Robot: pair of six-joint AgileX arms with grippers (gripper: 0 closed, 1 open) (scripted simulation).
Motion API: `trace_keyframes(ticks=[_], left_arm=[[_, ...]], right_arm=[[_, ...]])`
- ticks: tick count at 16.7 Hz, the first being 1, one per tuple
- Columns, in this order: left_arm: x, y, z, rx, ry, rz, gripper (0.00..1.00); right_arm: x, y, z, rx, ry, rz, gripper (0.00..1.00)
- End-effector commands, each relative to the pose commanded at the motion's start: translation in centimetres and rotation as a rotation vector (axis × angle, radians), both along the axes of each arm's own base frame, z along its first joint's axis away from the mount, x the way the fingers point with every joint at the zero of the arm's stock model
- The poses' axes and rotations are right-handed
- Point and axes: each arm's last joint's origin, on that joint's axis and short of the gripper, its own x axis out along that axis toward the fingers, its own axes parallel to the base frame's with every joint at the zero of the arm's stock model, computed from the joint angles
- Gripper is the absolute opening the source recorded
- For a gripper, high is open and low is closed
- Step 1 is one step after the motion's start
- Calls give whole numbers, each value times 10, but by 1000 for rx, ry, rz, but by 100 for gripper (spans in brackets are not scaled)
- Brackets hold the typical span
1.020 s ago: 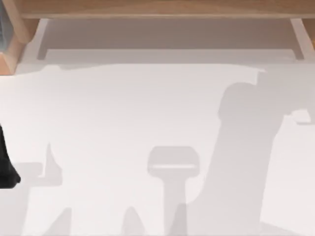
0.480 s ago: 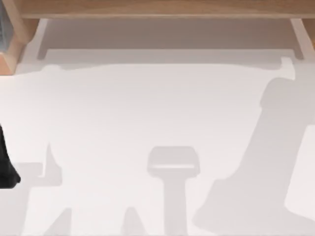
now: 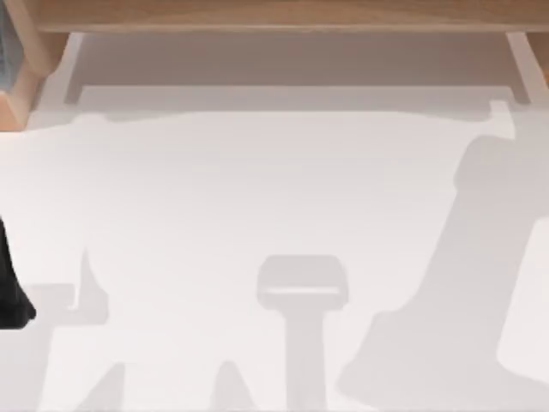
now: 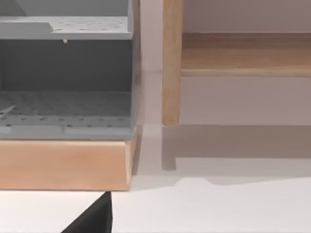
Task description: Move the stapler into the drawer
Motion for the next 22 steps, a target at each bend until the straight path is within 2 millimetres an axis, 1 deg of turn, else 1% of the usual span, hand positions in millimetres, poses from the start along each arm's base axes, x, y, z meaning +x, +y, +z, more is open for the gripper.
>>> trace_keyframes(ticks=[7, 8, 18, 20, 22], left_arm=[[0, 0, 0, 0, 0, 0, 100], [0, 0, 0, 0, 0, 0, 100], [0, 0, 0, 0, 0, 0, 100], [0, 0, 0, 0, 0, 0, 100], [0, 0, 0, 0, 0, 0, 100]], right_arm=[[0, 0, 0, 0, 0, 0, 98], [0, 0, 0, 0, 0, 0, 100], [0, 1, 2, 1, -6, 6, 100], [-2, 0, 13, 9, -43, 28, 100], [-7, -3, 31, 17, -117, 67, 100]])
